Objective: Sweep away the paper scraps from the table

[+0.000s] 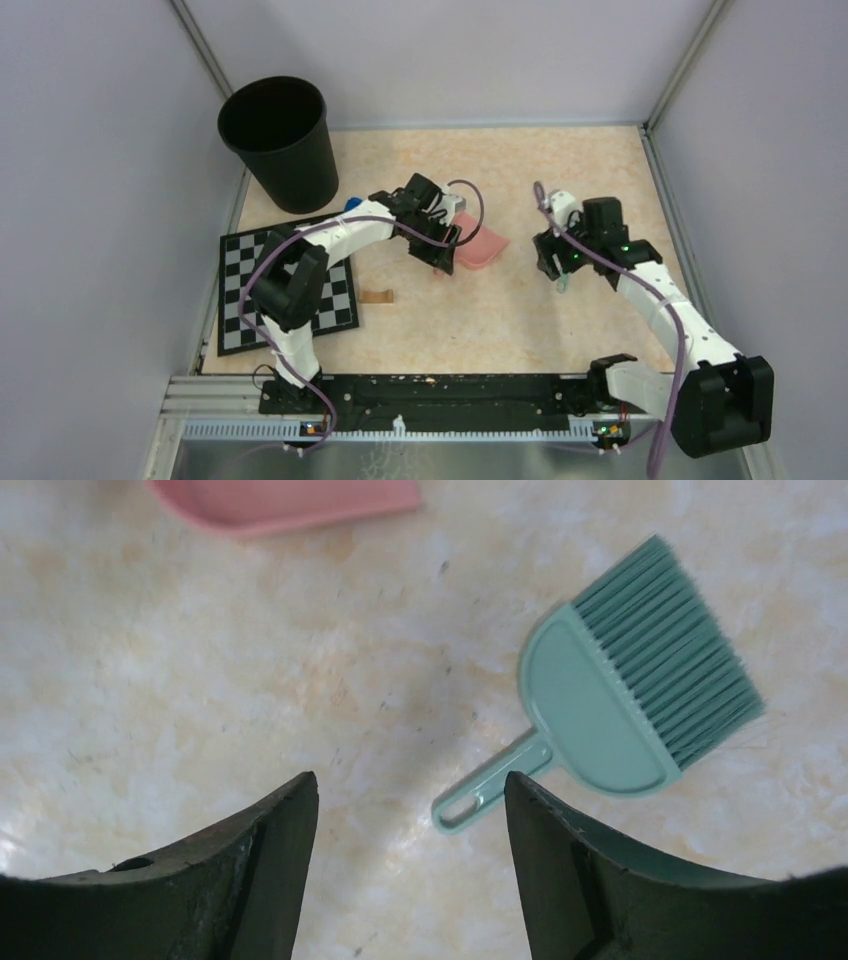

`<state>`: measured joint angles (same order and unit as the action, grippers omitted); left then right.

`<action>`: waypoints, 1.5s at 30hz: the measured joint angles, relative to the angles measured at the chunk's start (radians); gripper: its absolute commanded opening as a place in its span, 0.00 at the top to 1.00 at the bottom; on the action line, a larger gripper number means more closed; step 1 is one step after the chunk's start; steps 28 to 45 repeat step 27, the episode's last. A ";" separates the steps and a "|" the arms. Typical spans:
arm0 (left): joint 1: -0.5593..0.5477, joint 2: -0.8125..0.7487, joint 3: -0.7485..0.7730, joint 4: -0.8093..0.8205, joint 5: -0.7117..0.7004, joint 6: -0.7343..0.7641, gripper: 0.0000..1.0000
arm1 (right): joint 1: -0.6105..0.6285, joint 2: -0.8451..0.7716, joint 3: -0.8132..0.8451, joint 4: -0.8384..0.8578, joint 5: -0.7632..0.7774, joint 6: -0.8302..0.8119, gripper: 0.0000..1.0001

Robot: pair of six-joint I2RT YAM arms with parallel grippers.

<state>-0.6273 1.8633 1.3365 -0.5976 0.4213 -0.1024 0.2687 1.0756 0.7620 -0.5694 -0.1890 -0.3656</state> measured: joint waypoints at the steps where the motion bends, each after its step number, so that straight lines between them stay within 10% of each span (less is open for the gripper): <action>1: 0.000 -0.013 -0.007 0.003 -0.002 0.001 0.34 | -0.043 0.000 0.010 0.016 -0.046 0.030 0.31; 5: 0.000 -0.113 -0.051 0.039 -0.027 0.022 0.01 | -0.226 0.001 0.035 0.125 -0.190 0.167 0.30; 19: 0.000 -0.595 -0.324 0.389 -0.283 0.047 0.01 | -0.259 0.126 0.246 0.281 -0.058 0.502 0.26; 45: 0.000 -0.603 -0.359 0.427 -0.424 0.036 0.01 | -0.261 0.035 0.114 0.355 -0.031 0.466 0.24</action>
